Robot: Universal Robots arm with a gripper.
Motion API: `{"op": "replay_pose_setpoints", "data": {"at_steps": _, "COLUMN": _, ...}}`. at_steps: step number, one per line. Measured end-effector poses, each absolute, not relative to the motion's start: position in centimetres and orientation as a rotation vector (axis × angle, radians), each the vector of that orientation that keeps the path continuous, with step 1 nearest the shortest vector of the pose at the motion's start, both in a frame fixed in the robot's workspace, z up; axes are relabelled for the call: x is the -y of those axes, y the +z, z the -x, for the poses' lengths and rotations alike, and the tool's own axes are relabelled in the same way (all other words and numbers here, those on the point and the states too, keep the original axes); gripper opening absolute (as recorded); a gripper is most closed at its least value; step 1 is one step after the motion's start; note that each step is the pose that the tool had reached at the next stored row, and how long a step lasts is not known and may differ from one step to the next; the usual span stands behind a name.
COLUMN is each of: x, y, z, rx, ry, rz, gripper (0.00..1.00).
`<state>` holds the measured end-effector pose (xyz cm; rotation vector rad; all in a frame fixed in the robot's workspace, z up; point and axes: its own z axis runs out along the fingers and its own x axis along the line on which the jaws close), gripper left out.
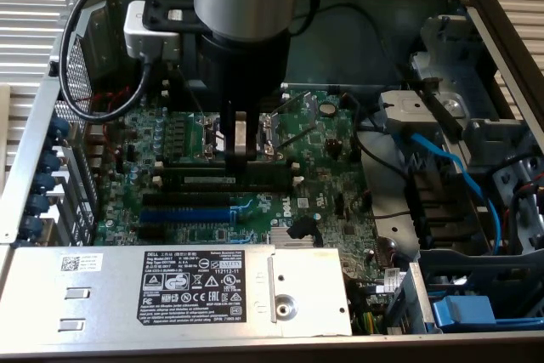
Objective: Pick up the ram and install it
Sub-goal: 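Press down the ram until it locks into place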
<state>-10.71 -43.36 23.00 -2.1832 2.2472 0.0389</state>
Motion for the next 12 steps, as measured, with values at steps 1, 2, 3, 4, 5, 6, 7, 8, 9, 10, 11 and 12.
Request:
{"op": "replay_pose_setpoints", "data": {"at_steps": 1, "x": 43.4, "y": 22.99, "z": 10.71, "rx": -2.247, "ry": 0.04, "rz": 2.183, "gripper": 0.1}}
{"op": "replay_pose_setpoints", "data": {"at_steps": 2, "x": 43.42, "y": 22.98, "z": 10.71, "rx": -2.246, "ry": 0.04, "rz": 2.183, "gripper": 0.1}}
{"op": "replay_pose_setpoints", "data": {"at_steps": 3, "x": 43.44, "y": 22.98, "z": 10.71, "rx": -2.246, "ry": 0.041, "rz": 2.182, "gripper": 0.1}}
{"op": "replay_pose_setpoints", "data": {"at_steps": 4, "x": 43.46, "y": 22.98, "z": 10.71, "rx": -2.246, "ry": 0.041, "rz": 2.182, "gripper": 0.1}}
{"op": "replay_pose_setpoints", "data": {"at_steps": 5, "x": 43.47, "y": 22.97, "z": 10.71, "rx": -2.246, "ry": 0.042, "rz": 2.182, "gripper": 0.1}}
{"op": "replay_pose_setpoints", "data": {"at_steps": 6, "x": 43.48, "y": 22.97, "z": 10.71, "rx": -2.246, "ry": 0.042, "rz": 2.182, "gripper": 0.1}}
{"op": "replay_pose_setpoints", "data": {"at_steps": 7, "x": 43.49, "y": 22.96, "z": 10.71, "rx": -2.246, "ry": 0.042, "rz": 2.182, "gripper": 0.1}}
{"op": "replay_pose_setpoints", "data": {"at_steps": 8, "x": 43.49, "y": 22.96, "z": 10.71, "rx": -2.245, "ry": 0.043, "rz": 2.182, "gripper": 0.1}}
{"op": "replay_pose_setpoints", "data": {"at_steps": 9, "x": 43.5, "y": 22.95, "z": 10.71, "rx": -2.245, "ry": 0.043, "rz": 2.181, "gripper": 0.1}}
{"op": "replay_pose_setpoints", "data": {"at_steps": 10, "x": 43.5, "y": 22.95, "z": 10.71, "rx": -2.245, "ry": 0.043, "rz": 2.181, "gripper": 0.1}}
{"op": "replay_pose_setpoints", "data": {"at_steps": 11, "x": 43.5, "y": 22.95, "z": 10.71, "rx": -2.245, "ry": 0.044, "rz": 2.181, "gripper": 0.1}}
{"op": "replay_pose_setpoints", "data": {"at_steps": 12, "x": 43.51, "y": 22.95, "z": 10.71, "rx": -2.245, "ry": 0.044, "rz": 2.181, "gripper": 0.1}}
